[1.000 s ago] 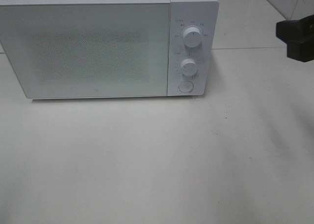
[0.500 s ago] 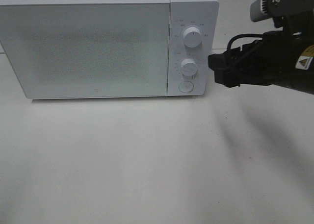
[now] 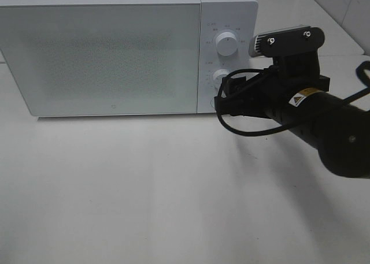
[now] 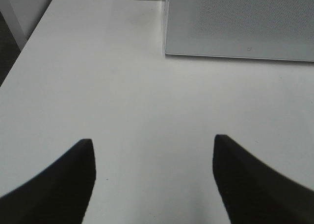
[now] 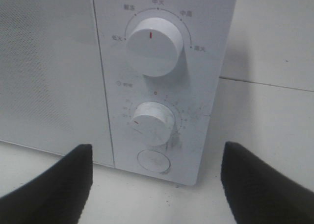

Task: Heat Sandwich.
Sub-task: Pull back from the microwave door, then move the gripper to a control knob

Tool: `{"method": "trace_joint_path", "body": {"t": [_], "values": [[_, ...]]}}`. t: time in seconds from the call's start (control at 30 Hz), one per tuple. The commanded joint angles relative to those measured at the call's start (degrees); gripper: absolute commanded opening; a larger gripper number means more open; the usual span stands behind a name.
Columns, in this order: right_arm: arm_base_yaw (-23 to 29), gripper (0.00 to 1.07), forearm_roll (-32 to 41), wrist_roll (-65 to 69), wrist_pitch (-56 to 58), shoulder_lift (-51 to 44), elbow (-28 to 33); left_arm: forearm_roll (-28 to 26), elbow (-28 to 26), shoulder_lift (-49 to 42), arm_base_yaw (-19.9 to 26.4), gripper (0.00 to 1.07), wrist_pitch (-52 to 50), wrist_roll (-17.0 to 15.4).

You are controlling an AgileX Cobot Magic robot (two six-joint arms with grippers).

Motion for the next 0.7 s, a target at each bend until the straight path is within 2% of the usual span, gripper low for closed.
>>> {"method": "trace_joint_path", "body": {"t": [0.03,0.33,0.7], "values": [[1.3,0.71,3.0,-2.2,-5.0,3.1,-1.5,-0.2,0.1,-1.1,0.1,0.65,-0.9,0.1],[1.3,0.71,5.8,-3.4,-6.9,10.0,-8.0,-0.2,0.1,-1.1,0.1,0.65,-0.9,0.1],[2.5,0.69,6.8,-3.5,-9.7,15.6,-11.9,-0.2,0.1,-1.1,0.1,0.65,-0.9,0.1]]}}
